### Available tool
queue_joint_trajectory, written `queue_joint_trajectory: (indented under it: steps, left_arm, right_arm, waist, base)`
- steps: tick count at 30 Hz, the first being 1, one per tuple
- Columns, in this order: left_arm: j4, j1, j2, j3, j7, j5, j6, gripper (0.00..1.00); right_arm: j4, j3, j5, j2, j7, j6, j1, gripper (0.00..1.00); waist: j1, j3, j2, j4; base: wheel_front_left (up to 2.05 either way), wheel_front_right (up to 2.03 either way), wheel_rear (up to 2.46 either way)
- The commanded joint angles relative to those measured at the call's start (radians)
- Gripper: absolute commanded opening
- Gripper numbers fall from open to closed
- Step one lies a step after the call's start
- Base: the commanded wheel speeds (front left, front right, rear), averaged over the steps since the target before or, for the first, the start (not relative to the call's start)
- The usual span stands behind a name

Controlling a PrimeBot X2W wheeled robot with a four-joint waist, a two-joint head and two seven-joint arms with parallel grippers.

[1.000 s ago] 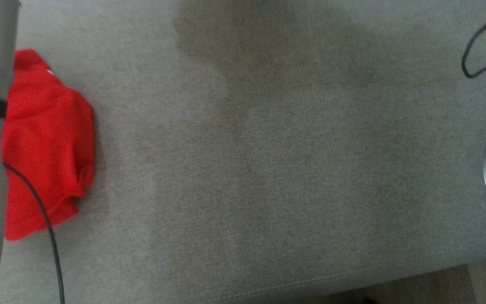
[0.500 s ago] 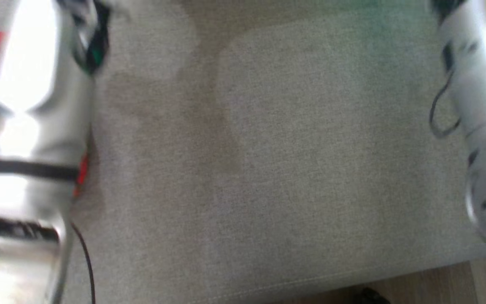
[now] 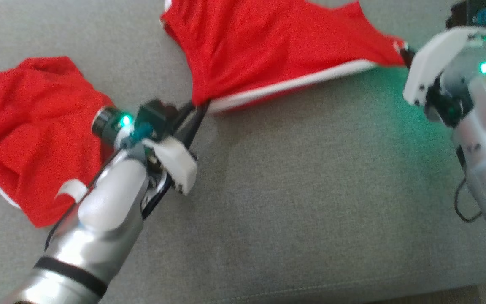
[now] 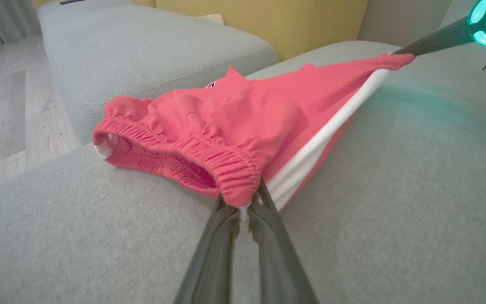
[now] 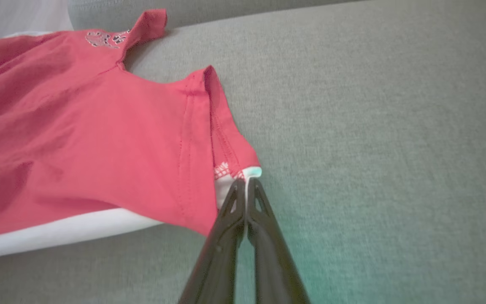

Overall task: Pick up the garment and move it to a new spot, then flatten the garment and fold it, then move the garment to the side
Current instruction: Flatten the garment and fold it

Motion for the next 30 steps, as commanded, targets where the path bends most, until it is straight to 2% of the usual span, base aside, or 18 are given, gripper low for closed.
queue_joint_trajectory:
  steps: [1,8,16,23,30]
  left_arm:
    - [-0.031,-0.029,0.036,0.027,-0.005,-0.011,0.002,0.0]
    - [-0.072,0.057,0.059,-0.009,-0.005,-0.028,0.001,0.0]
    - [-0.128,0.171,0.048,0.011,-0.005,-0.006,0.004,0.0]
    - [-0.185,0.307,0.032,0.017,-0.005,0.003,0.009,0.0]
    - [-0.24,0.355,0.027,0.028,-0.005,0.014,0.022,0.0]
  right_arm:
    - [-0.04,0.016,0.011,-0.007,0.007,0.007,0.003,0.0]
    - [-0.175,0.075,0.111,-0.105,0.113,0.007,0.129,0.0]
    - [-0.34,0.093,0.195,-0.203,0.222,0.007,0.272,0.0]
    - [-0.494,0.044,0.231,-0.255,0.308,0.007,0.425,0.0]
    - [-0.682,-0.077,0.201,-0.263,0.393,0.007,0.532,0.0]
  waist:
    - [0.0,-0.024,0.0,0.008]
    - [0.0,-0.098,0.0,0.008]
    - [0.0,-0.209,0.0,0.008]
    - [0.0,-0.293,0.0,-0.002]
    - [0.0,-0.278,0.0,-0.002]
  base:
    - [0.0,0.0,0.0]
    - [0.0,0.0,0.0]
    - [0.0,0.0,0.0]
    - [0.0,0.0,0.0]
    - [0.0,0.0,0.0]
